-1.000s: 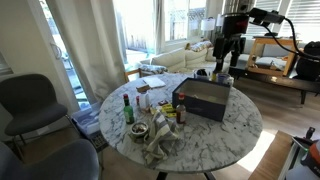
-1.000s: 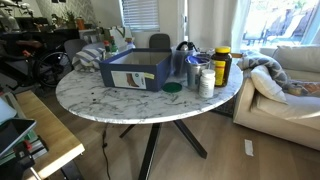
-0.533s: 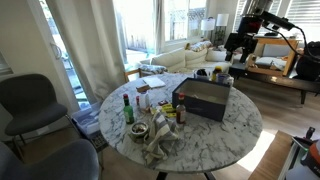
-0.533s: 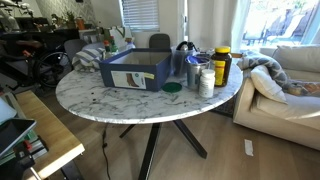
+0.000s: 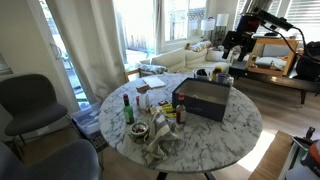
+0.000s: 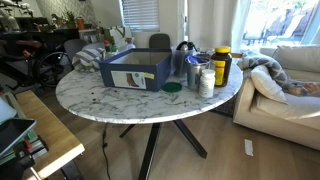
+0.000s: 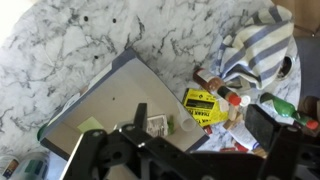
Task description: Remove the measuring cup from the box
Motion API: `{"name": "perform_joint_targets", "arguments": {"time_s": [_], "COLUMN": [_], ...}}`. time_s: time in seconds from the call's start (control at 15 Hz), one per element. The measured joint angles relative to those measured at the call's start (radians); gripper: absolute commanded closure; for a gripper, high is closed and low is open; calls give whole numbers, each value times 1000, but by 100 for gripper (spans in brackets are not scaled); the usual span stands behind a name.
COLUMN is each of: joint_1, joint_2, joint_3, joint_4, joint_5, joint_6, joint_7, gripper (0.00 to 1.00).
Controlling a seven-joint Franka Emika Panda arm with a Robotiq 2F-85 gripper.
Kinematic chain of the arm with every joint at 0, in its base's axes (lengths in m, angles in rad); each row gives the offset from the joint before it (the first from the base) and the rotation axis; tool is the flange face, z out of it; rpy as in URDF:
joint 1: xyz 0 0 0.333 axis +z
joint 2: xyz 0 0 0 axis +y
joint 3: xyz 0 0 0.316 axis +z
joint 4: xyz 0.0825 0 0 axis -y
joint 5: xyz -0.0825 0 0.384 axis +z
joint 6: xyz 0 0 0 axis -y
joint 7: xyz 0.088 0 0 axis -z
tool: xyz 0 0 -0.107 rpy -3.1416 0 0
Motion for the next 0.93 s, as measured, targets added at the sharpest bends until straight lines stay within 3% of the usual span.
{"name": "perform_joint_targets", "arguments": {"time_s": [0.2,0.47,0.73,0.93], "joint_1": [0,10,-5,-12], "joint_2": [77,295,499,571], "joint_3": [-16,-83,-105,-90], "joint_4": [44,172,287,327], "joint_5": [102,306,348,343], "joint_6": [143,283,201,146], "joint_7": [49,45,80,119], "gripper": [0,0,0,0]}}
